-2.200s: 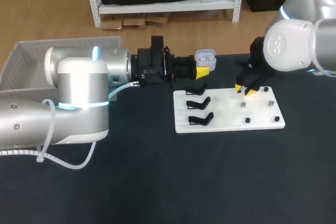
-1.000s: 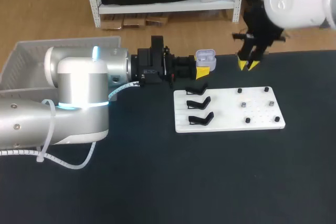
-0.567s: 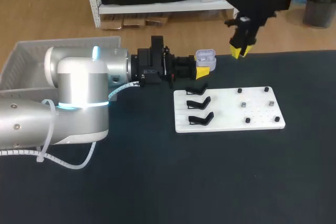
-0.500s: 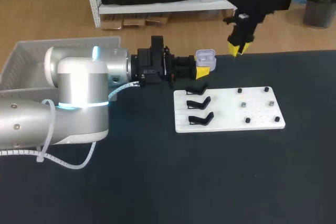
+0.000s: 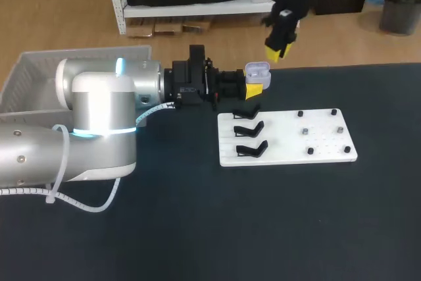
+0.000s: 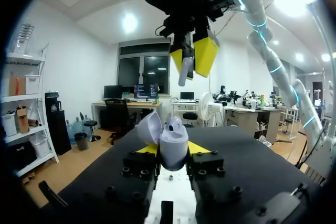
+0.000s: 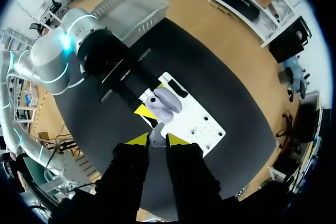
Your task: Pick up each earbud case from the left stands, insert the matching earbuds, close the lid, and place the case in the box.
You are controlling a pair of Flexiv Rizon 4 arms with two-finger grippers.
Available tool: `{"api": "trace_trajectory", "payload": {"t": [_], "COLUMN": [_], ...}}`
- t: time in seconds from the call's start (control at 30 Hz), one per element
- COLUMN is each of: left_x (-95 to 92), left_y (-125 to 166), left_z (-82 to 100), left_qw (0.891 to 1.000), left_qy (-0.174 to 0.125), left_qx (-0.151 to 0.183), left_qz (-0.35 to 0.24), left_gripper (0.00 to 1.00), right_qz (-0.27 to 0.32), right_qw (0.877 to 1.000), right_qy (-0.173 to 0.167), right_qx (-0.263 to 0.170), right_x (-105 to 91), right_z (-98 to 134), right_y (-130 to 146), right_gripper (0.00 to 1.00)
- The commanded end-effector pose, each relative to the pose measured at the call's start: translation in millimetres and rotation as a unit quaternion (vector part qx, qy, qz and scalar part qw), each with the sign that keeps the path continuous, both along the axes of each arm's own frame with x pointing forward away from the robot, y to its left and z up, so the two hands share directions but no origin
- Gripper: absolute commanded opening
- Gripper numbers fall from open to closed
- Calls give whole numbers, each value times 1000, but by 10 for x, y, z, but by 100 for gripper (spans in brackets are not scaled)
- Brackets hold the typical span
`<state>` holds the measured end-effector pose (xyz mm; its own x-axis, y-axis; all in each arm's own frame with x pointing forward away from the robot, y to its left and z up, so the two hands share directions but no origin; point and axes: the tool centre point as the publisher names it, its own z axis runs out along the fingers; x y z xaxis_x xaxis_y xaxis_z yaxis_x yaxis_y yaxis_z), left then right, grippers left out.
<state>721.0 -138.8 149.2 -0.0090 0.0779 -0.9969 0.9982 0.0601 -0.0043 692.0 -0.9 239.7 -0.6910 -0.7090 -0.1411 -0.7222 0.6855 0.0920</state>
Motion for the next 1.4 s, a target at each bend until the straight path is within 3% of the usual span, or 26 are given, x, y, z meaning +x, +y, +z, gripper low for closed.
{"api": "trace_trajectory", "payload": {"t": [0.03,0.5,1.4], "left_x": [-8,-8,-8], "left_y": [-2,-2,-2], "left_z": [-17,-17,-17], "left_qw": [1000,1000,1000], "left_qy": [-3,-3,-3], "left_qx": [-3,-3,-3], "left_qz": [2,2,2], "left_gripper": [0,0,0], "right_qz": [4,25,21], "right_qw": [1000,1000,1000], "right_qy": [-12,-1,10], "right_qx": [-12,-15,-15], "right_x": [-9,-65,116], "right_z": [-76,-225,-361], "right_y": [103,300,321], "right_gripper": [0,0,0]}}
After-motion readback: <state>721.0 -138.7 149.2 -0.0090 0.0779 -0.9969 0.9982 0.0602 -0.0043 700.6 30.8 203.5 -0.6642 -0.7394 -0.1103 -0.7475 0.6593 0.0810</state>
